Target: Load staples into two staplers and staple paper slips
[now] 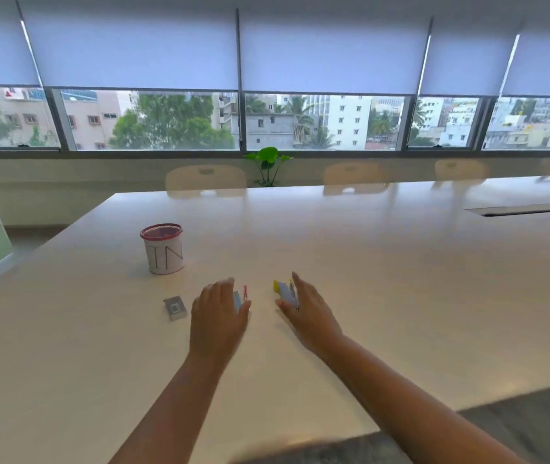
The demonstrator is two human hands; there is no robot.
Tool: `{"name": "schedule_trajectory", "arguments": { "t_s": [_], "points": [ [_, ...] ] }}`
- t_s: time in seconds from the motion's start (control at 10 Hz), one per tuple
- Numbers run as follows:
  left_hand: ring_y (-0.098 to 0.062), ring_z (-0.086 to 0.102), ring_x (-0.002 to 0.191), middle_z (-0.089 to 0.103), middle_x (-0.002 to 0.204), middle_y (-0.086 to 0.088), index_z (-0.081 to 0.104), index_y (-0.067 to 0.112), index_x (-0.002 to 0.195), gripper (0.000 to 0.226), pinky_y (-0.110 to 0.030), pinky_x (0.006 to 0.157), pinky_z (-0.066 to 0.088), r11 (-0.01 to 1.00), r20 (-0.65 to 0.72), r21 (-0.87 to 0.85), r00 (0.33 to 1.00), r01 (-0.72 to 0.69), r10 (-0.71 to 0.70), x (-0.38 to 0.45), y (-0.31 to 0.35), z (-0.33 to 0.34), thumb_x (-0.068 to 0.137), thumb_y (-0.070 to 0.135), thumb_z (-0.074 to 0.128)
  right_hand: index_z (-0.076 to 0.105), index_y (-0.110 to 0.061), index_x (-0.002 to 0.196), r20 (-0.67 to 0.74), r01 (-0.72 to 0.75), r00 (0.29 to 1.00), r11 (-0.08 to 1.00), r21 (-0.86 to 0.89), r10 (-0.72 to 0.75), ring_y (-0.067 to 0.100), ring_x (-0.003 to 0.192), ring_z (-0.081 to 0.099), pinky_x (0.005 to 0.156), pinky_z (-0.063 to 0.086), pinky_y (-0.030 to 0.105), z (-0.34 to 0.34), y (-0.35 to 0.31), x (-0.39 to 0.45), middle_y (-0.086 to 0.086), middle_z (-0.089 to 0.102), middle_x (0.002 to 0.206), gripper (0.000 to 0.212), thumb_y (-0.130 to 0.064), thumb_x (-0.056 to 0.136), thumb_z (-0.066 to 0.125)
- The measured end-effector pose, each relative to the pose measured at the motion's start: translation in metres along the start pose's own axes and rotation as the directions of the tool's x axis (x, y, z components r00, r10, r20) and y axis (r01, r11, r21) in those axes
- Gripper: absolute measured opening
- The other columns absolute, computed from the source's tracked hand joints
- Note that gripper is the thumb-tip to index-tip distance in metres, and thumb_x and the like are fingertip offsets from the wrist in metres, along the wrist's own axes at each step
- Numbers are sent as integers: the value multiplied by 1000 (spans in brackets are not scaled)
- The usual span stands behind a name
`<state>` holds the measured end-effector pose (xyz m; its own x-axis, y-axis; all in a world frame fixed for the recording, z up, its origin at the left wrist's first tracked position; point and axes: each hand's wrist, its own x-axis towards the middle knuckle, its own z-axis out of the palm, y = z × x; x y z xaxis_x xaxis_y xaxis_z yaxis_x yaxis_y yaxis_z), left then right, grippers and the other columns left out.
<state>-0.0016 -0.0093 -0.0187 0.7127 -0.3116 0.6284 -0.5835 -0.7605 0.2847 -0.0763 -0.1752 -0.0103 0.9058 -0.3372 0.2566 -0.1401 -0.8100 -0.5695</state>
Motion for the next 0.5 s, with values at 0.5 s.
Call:
{"name": "schedule_trajectory", "arguments": {
  "t_s": [0.5],
  "points": [
    [-27, 6, 144, 9, 156, -15, 9, 1, 145, 84, -39, 117, 7, 930, 435, 266, 829, 255, -352, -18, 9, -5, 89, 62, 19, 1, -4, 148, 168, -126, 963, 905, -406, 209, 26, 146, -4, 119, -1, 42, 4, 3, -7, 12, -1, 158, 91, -70, 87, 14]
  ]
}}
